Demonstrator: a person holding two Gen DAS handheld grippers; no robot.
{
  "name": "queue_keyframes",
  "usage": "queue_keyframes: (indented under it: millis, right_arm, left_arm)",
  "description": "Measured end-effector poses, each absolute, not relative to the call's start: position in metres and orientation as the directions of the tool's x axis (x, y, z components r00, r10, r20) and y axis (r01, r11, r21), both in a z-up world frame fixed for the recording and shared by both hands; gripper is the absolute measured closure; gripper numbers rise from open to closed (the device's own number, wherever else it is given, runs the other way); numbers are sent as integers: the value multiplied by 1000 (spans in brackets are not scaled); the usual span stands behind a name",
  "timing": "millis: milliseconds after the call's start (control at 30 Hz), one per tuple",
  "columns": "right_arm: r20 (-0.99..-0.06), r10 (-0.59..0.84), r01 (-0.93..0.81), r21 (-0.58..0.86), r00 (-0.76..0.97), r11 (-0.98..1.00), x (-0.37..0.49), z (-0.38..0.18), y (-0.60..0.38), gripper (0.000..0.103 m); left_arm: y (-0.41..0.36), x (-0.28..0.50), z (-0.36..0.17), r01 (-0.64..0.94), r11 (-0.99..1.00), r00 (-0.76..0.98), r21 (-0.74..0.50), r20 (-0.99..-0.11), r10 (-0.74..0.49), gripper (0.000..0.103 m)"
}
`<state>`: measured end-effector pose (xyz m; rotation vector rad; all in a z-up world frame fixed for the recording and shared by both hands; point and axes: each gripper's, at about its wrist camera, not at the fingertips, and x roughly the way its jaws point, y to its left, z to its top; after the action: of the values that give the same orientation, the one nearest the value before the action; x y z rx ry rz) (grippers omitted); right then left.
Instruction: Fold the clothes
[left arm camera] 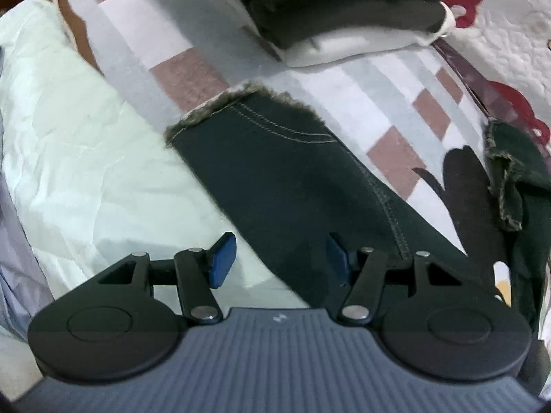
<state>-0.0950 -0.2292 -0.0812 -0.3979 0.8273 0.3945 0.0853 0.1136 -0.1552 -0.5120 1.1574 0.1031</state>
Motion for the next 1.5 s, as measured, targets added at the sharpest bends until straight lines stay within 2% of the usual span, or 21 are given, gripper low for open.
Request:
queue_keyframes:
  millis: [100, 200, 233, 333, 433, 567, 800, 1000, 1133, 1167, 1233, 1300, 1400, 1500]
  right_arm:
    - [-712, 241, -327, 18, 659, 945, -76, -71, -269, 100]
    - [-666, 198, -111, 172, 719, 979, -61, -75, -313, 100]
    - [-669, 160, -56, 175, 726, 983, -56, -80, -322, 100]
    - [-704, 40, -19, 37, 709, 999, -41, -105, -331, 99]
    - [-758, 31, 12, 51, 652, 999, -34, -123, -338, 97]
    - [-744, 61, 7, 87, 665, 996, -43, -124, -341, 92]
    - [-736, 52, 27, 95, 675, 995, -44, -127, -342, 90]
    - [-729, 50, 29, 95, 683, 995, -43, -128, -343, 90]
    - [-730, 49, 34, 99, 681, 995, -42, -129, -344, 90]
    - [-731, 48, 35, 99, 681, 995, -42, -129, -344, 90]
    - [-731, 47, 38, 100, 681, 994, -42, -130, -343, 90]
    - [-730, 46, 44, 104, 682, 994, -42, -129, -343, 90]
    - [-721, 60, 34, 115, 690, 993, -45, -127, -343, 90]
    - [-697, 94, 2, 136, 711, 991, -52, -118, -342, 97]
  left_arm:
    - [123, 86, -155, -351, 858, 430, -376, -878, -210, 44]
    - [125, 90, -167, -366, 849, 381, -381, -894, -237, 44]
    - [125, 90, -169, -366, 848, 375, -383, -895, -242, 44]
    - [124, 89, -172, -364, 846, 373, -390, -893, -251, 46]
    - [129, 87, -172, -380, 823, 395, -422, -879, -268, 44]
    - [135, 82, -173, -413, 787, 414, -458, -864, -285, 44]
    - [124, 82, -170, -385, 831, 399, -402, -884, -243, 42]
    - [119, 84, -173, -363, 840, 360, -404, -892, -274, 25]
    - [109, 88, -179, -336, 875, 304, -349, -919, -250, 24]
    - [105, 88, -177, -311, 889, 310, -337, -920, -240, 26]
    - [94, 86, -168, -236, 922, 357, -305, -910, -210, 40]
    - [80, 81, -157, -160, 958, 409, -239, -899, -156, 96]
    - [62, 73, -141, -57, 983, 476, -172, -870, -125, 99]
    - [54, 67, -120, 3, 993, 554, -118, -827, -100, 99]
